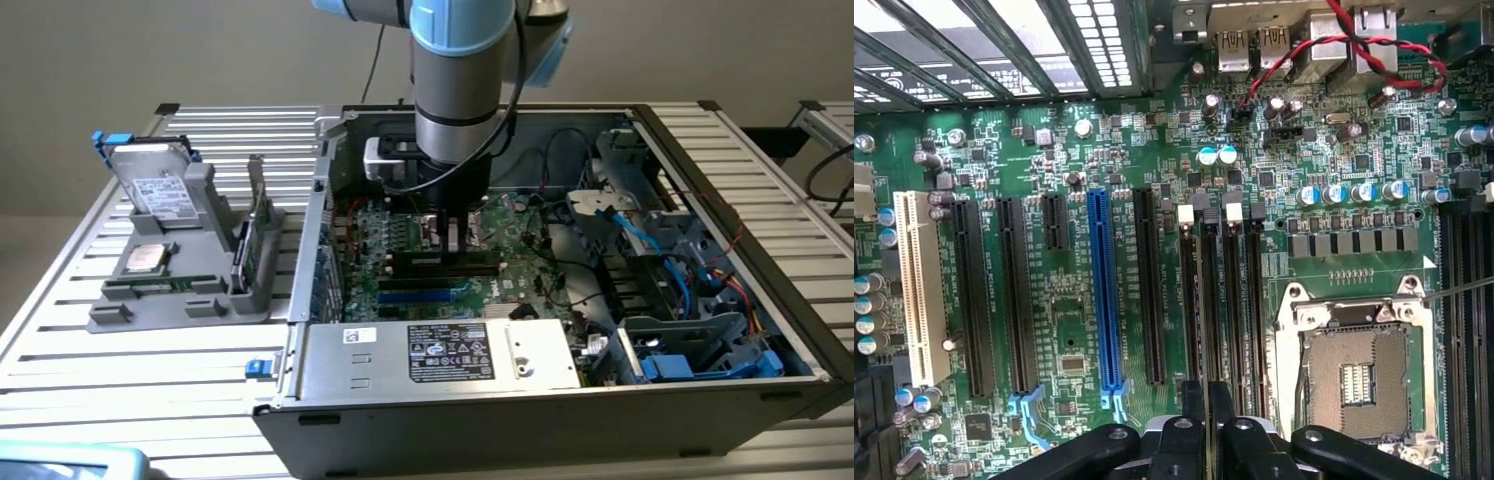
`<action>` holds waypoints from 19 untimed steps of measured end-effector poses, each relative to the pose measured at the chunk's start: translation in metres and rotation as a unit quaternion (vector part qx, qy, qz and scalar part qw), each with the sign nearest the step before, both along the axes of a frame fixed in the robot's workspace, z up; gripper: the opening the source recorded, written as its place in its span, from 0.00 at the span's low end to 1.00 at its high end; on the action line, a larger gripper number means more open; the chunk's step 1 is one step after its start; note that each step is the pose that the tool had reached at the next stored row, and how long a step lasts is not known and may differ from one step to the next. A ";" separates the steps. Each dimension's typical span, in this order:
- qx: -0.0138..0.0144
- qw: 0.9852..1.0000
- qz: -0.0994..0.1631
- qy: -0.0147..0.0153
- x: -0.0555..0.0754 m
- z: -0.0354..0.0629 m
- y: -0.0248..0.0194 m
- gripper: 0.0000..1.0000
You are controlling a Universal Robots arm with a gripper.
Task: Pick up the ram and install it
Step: 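Insert the ram into the slot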
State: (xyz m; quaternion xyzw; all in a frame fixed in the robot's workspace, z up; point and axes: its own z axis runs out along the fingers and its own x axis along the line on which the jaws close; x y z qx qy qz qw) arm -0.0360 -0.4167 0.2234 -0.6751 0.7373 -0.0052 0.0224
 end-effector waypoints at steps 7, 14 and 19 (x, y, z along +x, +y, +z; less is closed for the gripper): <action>0.000 1.000 0.000 0.000 -0.001 -0.0005 0.0000 0.15; 0.000 1.000 0.000 0.000 -0.001 -0.0019 0.0000 0.15; 0.000 1.000 0.000 0.000 -0.001 -0.0021 0.0000 0.15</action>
